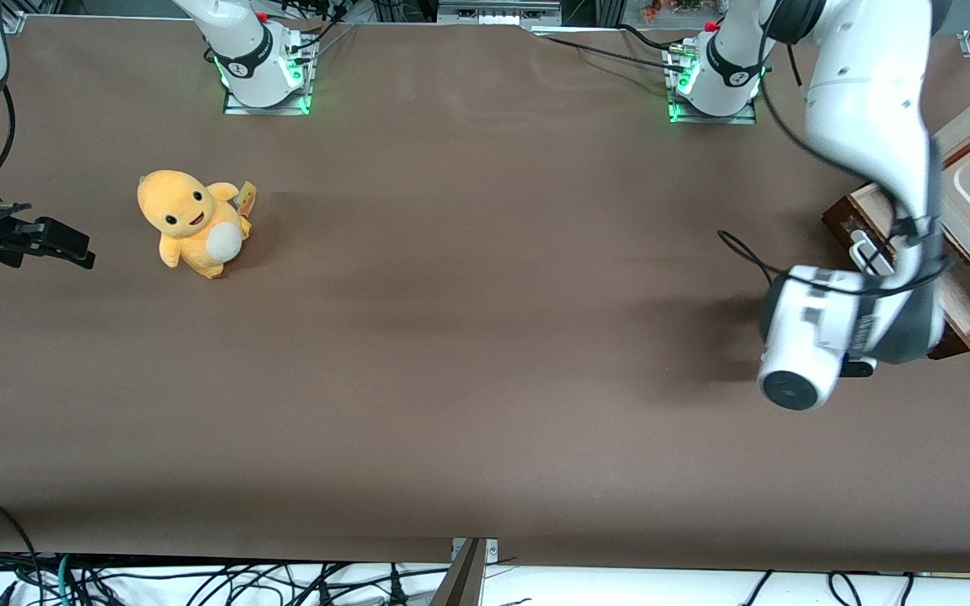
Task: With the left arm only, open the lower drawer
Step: 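Release the handle and raise the left gripper away from the cabinet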
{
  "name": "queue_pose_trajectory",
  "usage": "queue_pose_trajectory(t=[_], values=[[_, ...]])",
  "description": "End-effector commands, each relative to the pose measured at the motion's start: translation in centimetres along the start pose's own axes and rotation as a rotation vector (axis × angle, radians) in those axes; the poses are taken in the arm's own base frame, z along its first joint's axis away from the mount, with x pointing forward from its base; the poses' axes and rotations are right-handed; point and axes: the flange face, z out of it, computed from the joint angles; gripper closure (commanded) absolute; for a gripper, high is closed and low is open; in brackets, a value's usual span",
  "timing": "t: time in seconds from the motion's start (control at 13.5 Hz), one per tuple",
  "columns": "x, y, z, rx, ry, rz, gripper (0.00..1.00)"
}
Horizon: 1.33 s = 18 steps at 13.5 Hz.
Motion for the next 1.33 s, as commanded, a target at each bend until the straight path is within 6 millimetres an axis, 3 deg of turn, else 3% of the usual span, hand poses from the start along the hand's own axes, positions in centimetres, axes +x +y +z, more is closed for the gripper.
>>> queue_pose_trajectory(t=[0.0,0.22,0.44,0.59,0.89,1.11,1.26], values=[[-2.1,-5.2,-3.3,-0.299,0.021,0.037,0.0],[-3.6,-7.7,-7.2,-0.577,0.14,0.046,0.0],[-6.4,-10.9,-11.1,-0.68,0.285,0.019,0.0],[-8.4,-13.3,-12.3,-0.714,0.353,0.021,0.0],[-14.3,-18.8,-11.9,-0.78,0.608,0.049,0.0],[-18.7,-21.0,-11.6,-0.682,0.764,0.304,0.0],[-20.9,-21.7,-11.0,-0.586,0.731,0.339,0.0]])
